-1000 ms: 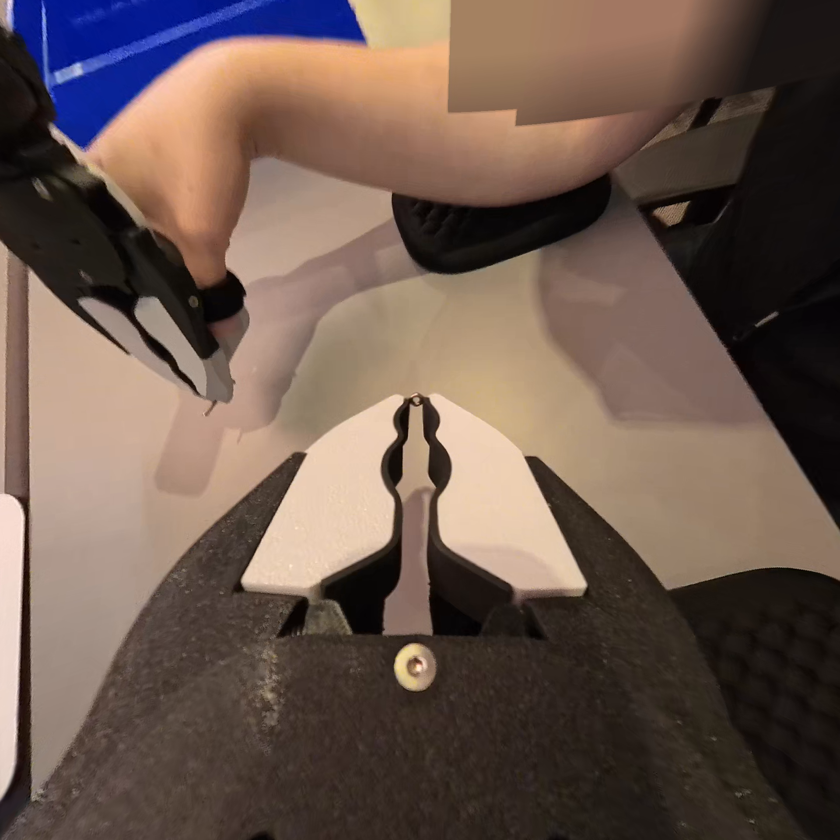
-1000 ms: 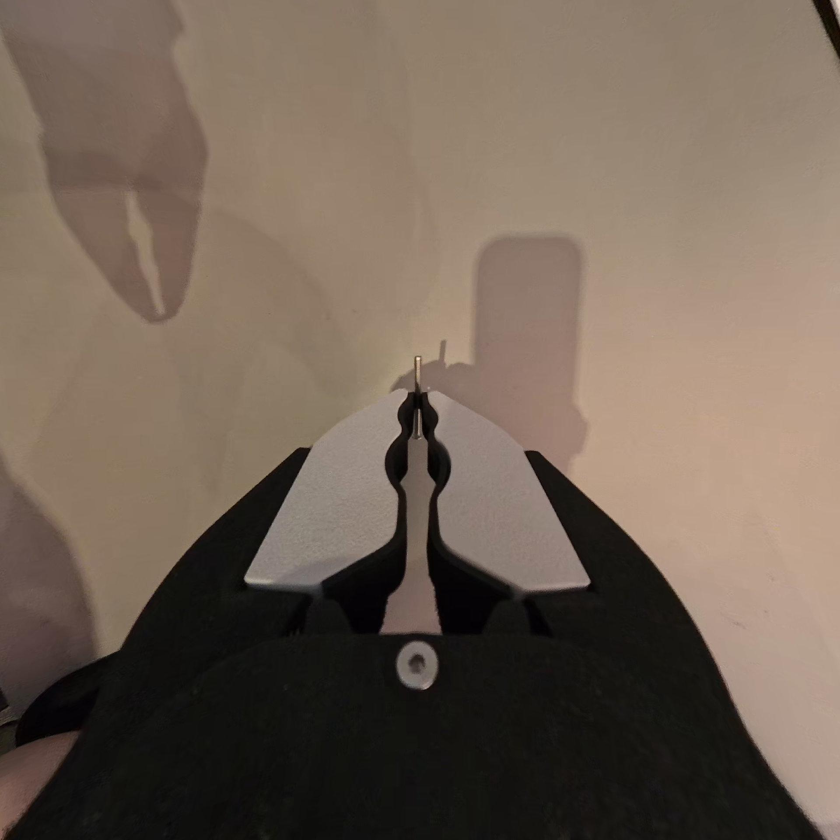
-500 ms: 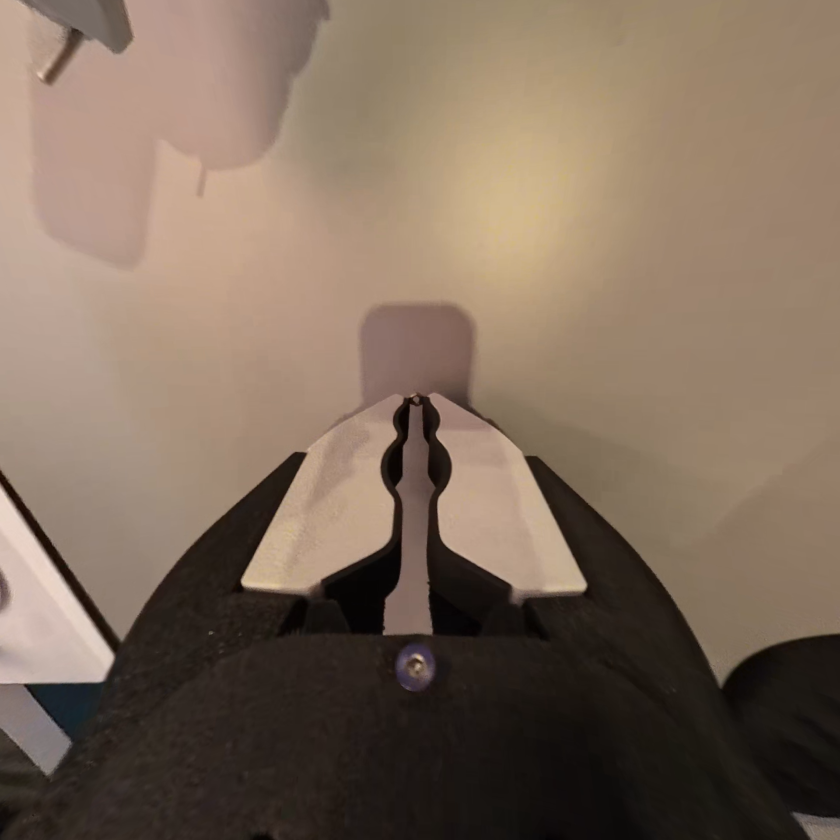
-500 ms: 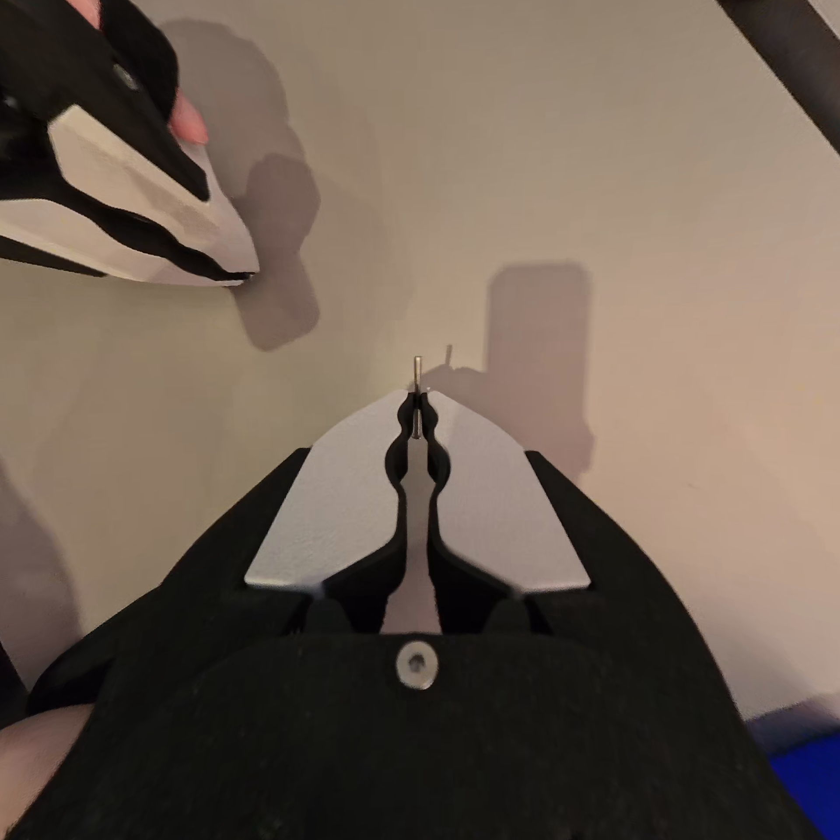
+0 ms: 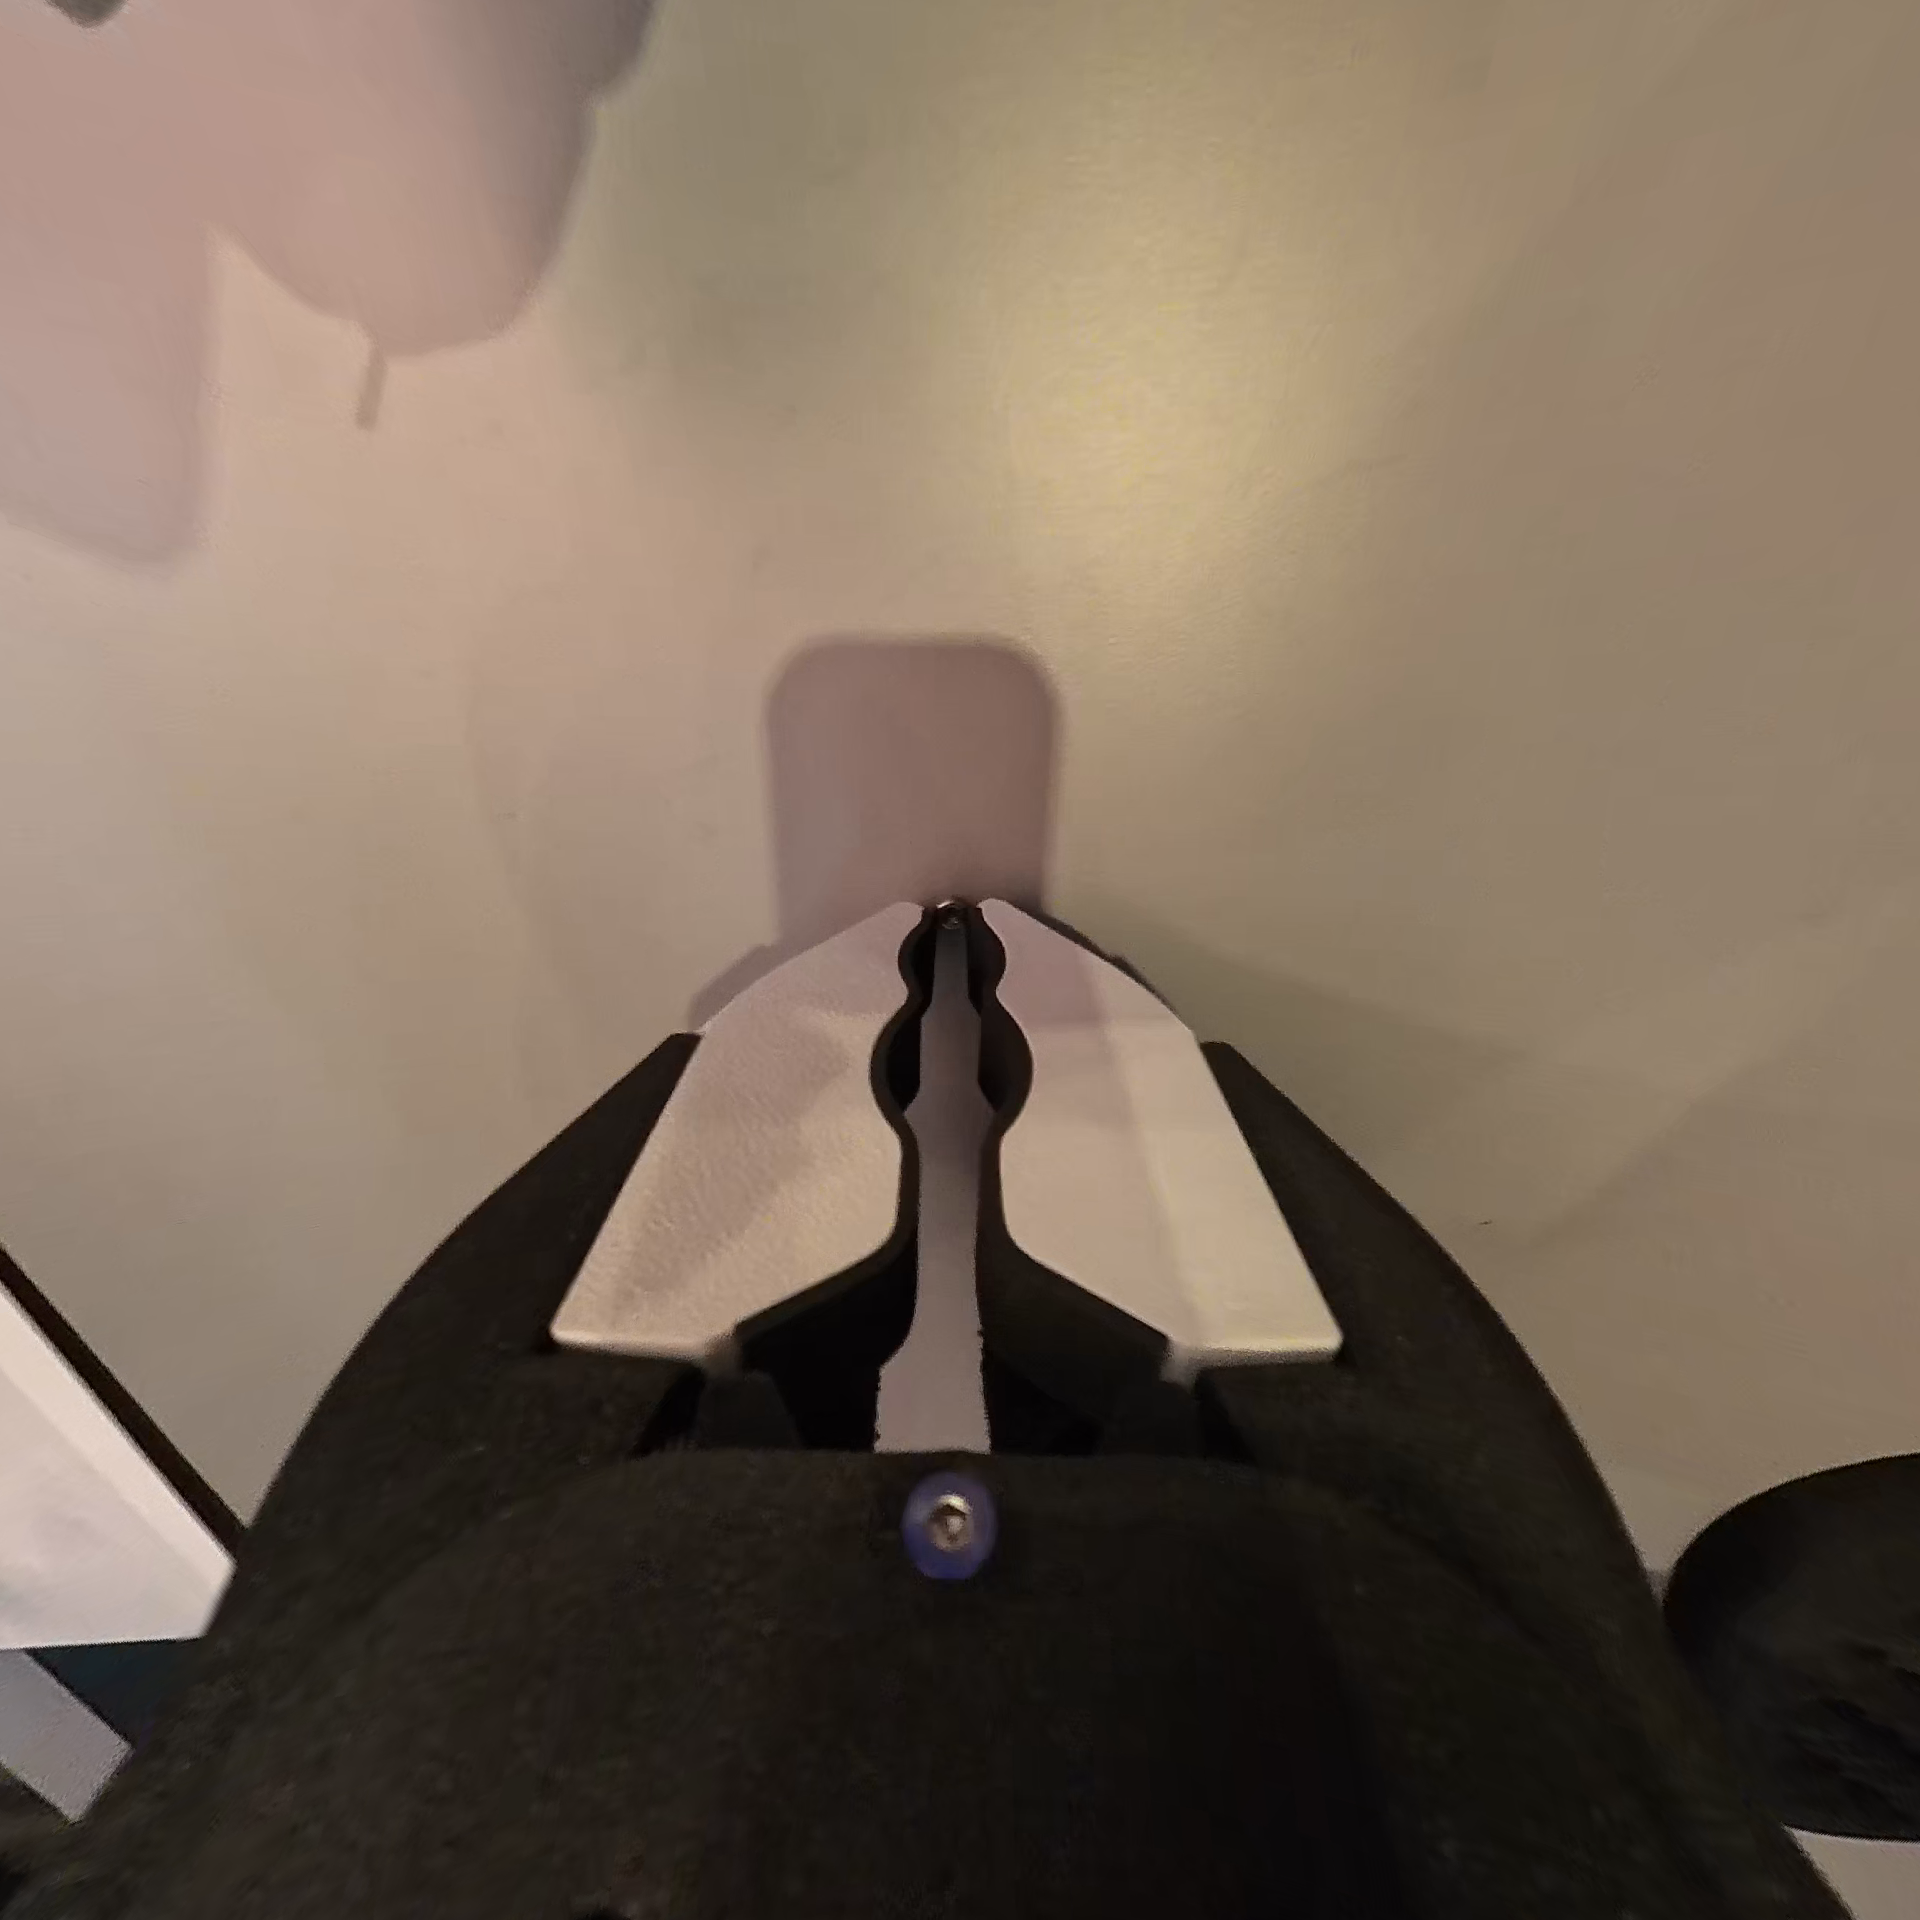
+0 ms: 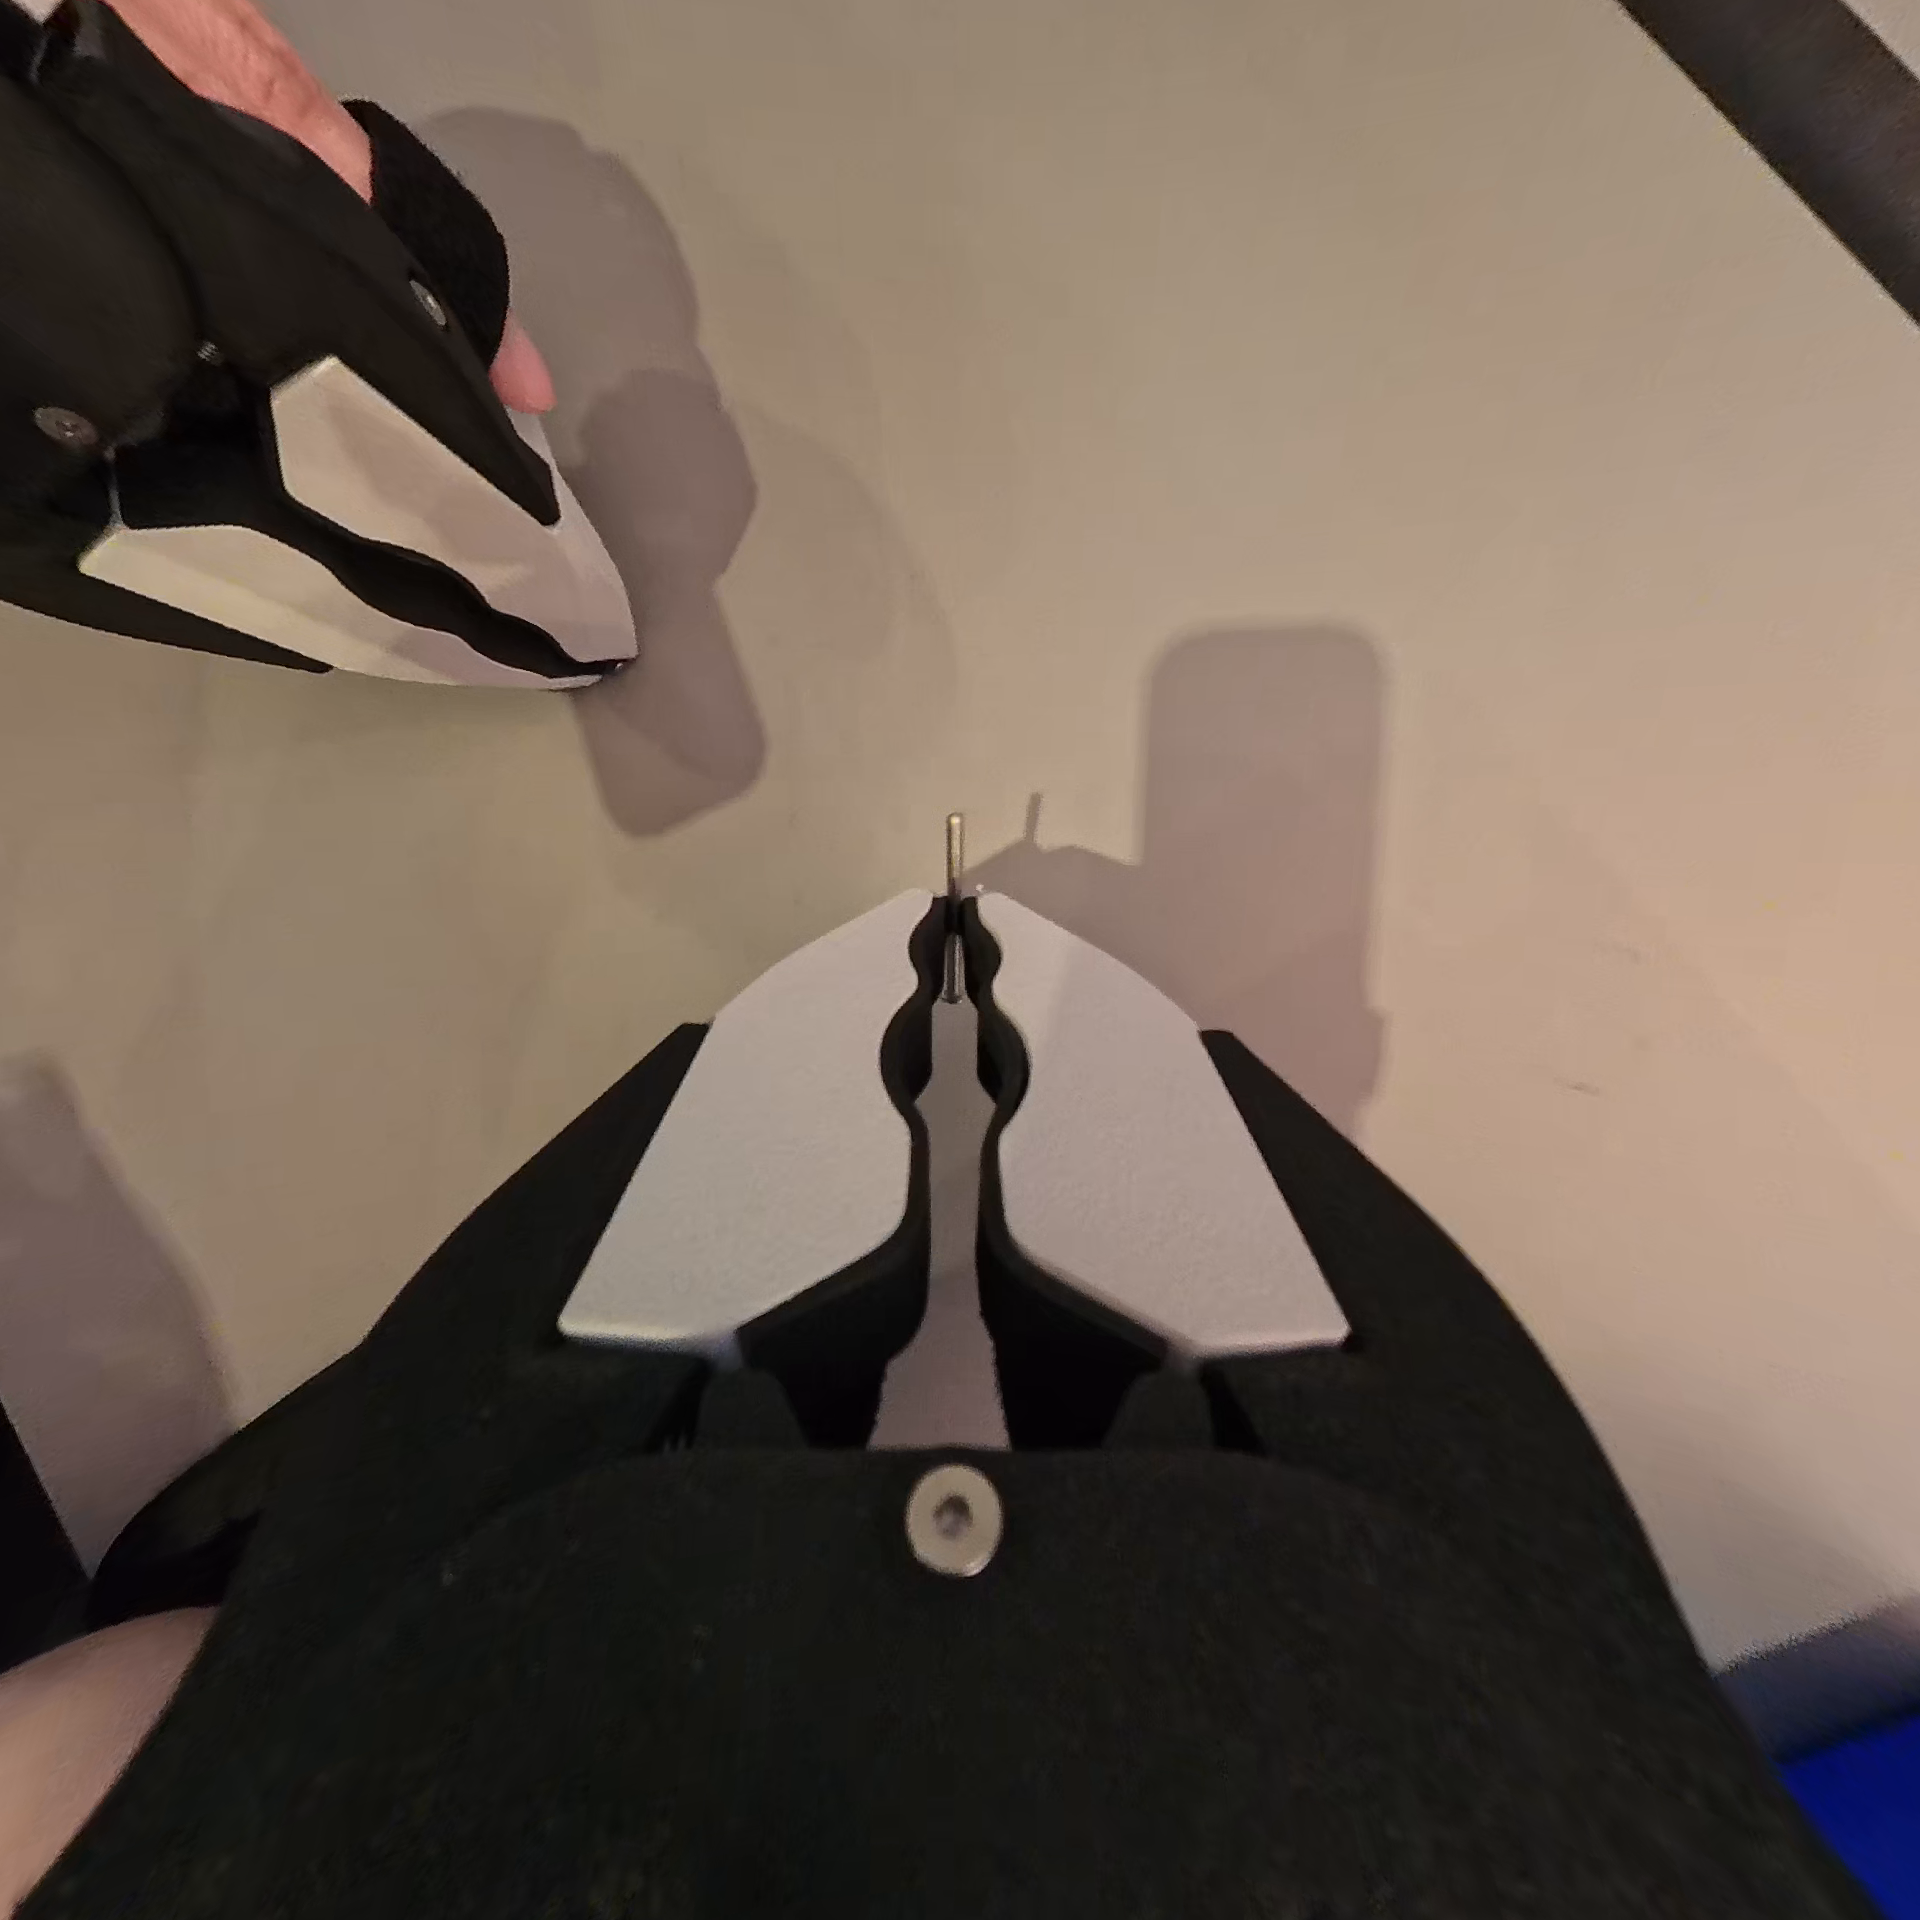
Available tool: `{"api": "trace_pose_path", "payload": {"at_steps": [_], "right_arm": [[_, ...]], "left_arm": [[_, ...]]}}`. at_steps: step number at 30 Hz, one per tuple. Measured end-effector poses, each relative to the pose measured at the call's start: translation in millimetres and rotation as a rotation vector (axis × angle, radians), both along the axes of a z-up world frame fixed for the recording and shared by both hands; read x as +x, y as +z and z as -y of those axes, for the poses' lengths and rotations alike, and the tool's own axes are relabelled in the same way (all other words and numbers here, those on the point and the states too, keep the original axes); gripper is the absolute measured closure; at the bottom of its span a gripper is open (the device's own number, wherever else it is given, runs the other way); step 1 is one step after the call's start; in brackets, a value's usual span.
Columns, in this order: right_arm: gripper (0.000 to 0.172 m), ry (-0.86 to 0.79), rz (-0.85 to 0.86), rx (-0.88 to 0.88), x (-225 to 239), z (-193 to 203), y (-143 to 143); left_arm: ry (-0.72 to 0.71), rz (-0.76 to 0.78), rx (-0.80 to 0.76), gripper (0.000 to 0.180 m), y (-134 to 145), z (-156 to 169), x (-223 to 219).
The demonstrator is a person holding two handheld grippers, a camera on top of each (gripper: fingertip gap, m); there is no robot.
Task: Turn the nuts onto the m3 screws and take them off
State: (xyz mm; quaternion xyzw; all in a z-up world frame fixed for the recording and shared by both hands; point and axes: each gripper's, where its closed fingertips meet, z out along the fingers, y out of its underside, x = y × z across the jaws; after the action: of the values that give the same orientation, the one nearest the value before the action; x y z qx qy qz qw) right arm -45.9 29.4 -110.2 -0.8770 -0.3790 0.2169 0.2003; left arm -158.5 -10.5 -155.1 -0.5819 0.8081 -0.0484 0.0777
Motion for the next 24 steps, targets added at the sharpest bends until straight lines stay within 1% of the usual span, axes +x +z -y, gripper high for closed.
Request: {"api": "trace_pose_path", "payload": {"at_steps": [6,9,11,13,15,16,18,20,22,23,24], "right_arm": [[0.169,-0.007,0.001,-0.008,2.7,-0.2,-2.7],[0.169,-0.006,-0.012,-0.001,1.9,-0.4,-0.5],[0.169,-0.007,-0.009,-0.002,2.5,-0.2,-1.1],[0.169,-0.006,-0.010,0.002,2.9,-0.3,-0.7],[0.169,-0.004,-0.033,0.013,1.2,-0.5,3.3],[0.169,0.001,-0.057,0.024,-1.1,-0.6,7.6],[0.169,0.011,-0.147,0.061,-10.4,-2.4,22.9],[0.169,0.025,-0.277,0.105,-23.4,-4.0,45.7],[0.169,0.049,-0.438,0.150,-39.1,-3.7,74.4],[0.169,0.065,-0.524,0.170,-47.5,-2.6,89.9],[0.169,0.085,-0.618,0.189,-56.1,-0.4,106.1]], "left_arm": [[0.025,0.003,-0.023,0.174,-0.1,-0.8,0.0],[0.041,0.012,-0.007,0.167,0.3,-4.5,0.9],[0.054,0.011,-0.023,0.162,0.4,-3.3,0.3],[0.074,0.036,-0.037,0.159,3.5,-2.9,1.5],[0.106,0.102,-0.043,0.155,15.6,-5.1,3.0],[0.128,0.170,-0.050,0.155,26.8,-6.4,4.8],[0.207,0.355,-0.102,0.155,58.2,-8.0,7.6],[0.312,0.599,-0.177,0.154,98.4,-12.5,7.5],[0.427,0.859,-0.287,0.160,137.8,-20.6,1.3],[0.461,0.961,-0.370,0.166,151.9,-21.6,-3.5],[0.485,1.027,-0.452,0.171,160.7,-21.0,-8.6]]}}
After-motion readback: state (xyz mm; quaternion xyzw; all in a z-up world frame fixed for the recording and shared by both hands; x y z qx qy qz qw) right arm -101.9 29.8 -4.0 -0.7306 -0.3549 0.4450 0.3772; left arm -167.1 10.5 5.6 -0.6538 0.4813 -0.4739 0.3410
